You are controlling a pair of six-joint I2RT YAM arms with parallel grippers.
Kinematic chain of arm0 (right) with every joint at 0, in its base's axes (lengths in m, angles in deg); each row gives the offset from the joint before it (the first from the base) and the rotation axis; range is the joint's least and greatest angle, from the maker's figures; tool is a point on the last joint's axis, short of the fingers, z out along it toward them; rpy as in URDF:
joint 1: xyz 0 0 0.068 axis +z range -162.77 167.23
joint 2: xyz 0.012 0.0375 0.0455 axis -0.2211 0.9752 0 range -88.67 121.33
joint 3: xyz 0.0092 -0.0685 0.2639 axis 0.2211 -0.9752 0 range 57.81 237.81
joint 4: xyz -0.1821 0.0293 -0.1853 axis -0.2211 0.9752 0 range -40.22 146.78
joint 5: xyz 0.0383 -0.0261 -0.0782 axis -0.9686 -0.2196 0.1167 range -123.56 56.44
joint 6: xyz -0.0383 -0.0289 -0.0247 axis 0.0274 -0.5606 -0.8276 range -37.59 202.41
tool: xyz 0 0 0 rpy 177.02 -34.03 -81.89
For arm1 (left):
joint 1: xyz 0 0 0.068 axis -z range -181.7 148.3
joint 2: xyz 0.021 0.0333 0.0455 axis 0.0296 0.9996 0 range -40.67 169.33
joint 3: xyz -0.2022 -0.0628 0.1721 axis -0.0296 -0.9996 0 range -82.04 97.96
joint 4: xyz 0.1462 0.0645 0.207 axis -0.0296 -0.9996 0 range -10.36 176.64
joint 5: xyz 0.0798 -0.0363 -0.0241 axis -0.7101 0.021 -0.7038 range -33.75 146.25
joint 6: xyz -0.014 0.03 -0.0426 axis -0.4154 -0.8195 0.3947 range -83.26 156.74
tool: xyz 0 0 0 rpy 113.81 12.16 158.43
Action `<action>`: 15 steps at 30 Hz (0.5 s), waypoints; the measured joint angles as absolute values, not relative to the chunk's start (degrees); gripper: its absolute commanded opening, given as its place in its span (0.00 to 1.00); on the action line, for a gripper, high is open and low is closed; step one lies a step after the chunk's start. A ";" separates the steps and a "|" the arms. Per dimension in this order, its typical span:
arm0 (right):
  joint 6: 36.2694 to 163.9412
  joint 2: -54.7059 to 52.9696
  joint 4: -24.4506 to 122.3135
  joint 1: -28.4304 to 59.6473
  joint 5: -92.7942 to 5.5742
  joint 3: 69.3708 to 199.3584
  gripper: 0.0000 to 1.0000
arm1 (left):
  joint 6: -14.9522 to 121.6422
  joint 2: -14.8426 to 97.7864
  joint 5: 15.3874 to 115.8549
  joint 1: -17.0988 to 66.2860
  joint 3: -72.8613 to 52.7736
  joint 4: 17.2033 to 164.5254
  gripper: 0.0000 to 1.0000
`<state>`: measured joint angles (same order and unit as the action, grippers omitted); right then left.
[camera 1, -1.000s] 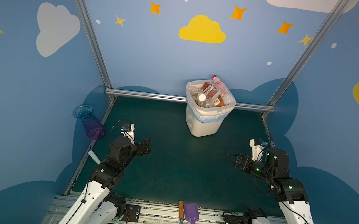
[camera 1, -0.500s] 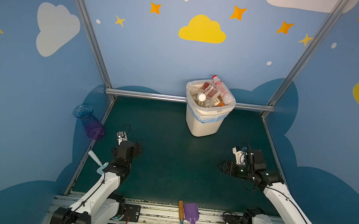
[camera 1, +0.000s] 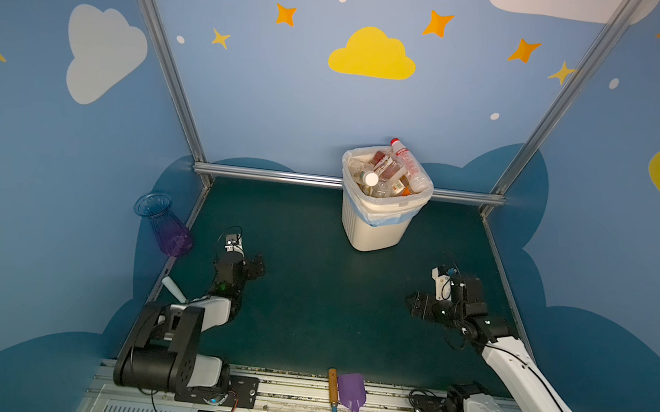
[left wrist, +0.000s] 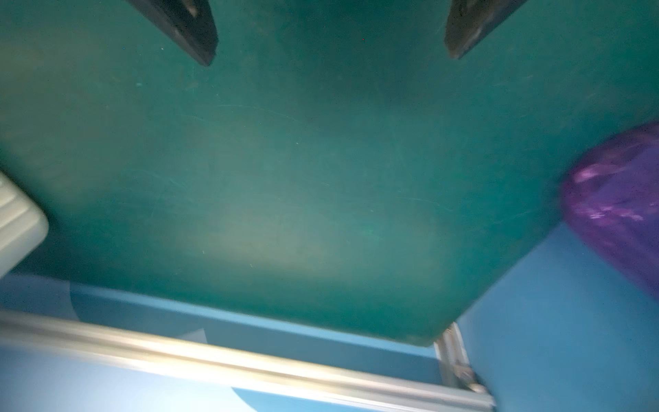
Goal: Throw the plastic bottles in the bin
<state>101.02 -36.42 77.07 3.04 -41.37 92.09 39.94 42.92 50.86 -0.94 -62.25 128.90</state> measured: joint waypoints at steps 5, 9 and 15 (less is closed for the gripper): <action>99.73 -37.78 72.85 2.01 -36.10 90.30 0.91 | 39.98 47.62 53.62 -2.97 -58.47 127.00 1.00; 97.63 -39.81 67.06 1.27 -31.49 86.06 0.92 | 39.70 46.90 54.49 -3.17 -57.14 127.07 1.00; 95.12 -42.67 63.54 -0.85 -25.44 83.57 0.97 | 39.22 46.83 54.80 -3.17 -57.14 126.59 1.00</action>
<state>95.12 -42.67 63.54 -0.85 -25.44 83.57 39.22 46.83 54.80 -3.17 -57.14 126.59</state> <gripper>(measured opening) 0.958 0.996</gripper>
